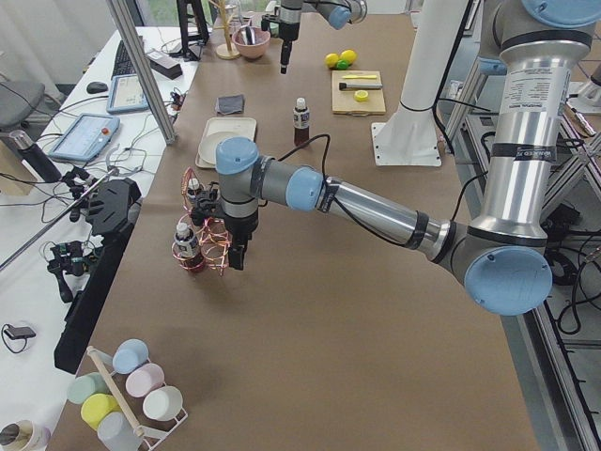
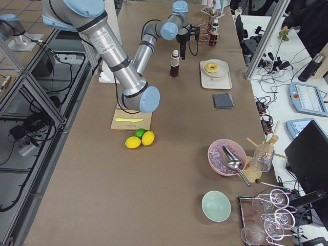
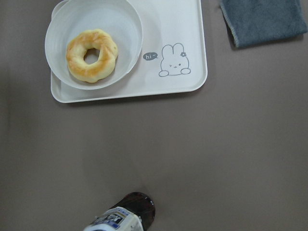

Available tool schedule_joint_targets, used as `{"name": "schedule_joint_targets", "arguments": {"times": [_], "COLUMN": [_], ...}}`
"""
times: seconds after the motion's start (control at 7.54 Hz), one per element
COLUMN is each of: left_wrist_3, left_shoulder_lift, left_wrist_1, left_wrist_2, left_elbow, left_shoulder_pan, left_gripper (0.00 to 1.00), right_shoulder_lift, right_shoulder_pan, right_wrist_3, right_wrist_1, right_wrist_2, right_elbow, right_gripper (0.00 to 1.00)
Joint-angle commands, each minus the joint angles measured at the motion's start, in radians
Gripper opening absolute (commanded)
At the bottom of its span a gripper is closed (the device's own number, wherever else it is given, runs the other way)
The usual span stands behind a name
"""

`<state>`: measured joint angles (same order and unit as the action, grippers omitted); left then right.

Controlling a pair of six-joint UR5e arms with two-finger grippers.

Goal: Place tea on tray
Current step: 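Lower the right gripper onto the tea bottle cap and grasp it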

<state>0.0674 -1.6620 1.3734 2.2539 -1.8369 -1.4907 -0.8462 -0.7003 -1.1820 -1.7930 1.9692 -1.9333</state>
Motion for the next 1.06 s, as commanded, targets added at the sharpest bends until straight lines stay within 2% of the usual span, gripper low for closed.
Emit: {"name": "schedule_joint_targets", "arguments": {"times": [0.0,0.27,0.66,0.8,0.93], "left_wrist_3": [-0.13,-0.133,-0.13,-0.121,-0.12], "left_shoulder_lift": [0.01,0.01,0.008,0.008,0.01], "left_wrist_1": [-0.085,-0.083,-0.086,-0.088,-0.091], "left_wrist_2": [0.001,0.003,0.006,0.033,0.099], "left_elbow": [0.025,0.065,0.074,0.077,0.08], "left_shoulder_pan": [-0.053,-0.053,-0.053,-0.053,-0.053], "left_gripper": [0.98,0.98,0.98,0.98,0.98], "right_shoulder_lift": [0.122,0.202,0.191,0.188,0.182], "right_shoulder_pan": [0.117,0.179,0.199,0.194,0.193], "right_wrist_3": [-0.093,-0.145,-0.12,-0.085,-0.079], "right_wrist_1": [-0.136,-0.167,-0.16,-0.155,-0.132], "right_wrist_2": [-0.087,-0.128,-0.135,-0.141,-0.141], "right_elbow": [0.011,0.101,0.126,0.141,0.152], "right_gripper": [1.0,1.0,0.99,0.99,0.96]}}
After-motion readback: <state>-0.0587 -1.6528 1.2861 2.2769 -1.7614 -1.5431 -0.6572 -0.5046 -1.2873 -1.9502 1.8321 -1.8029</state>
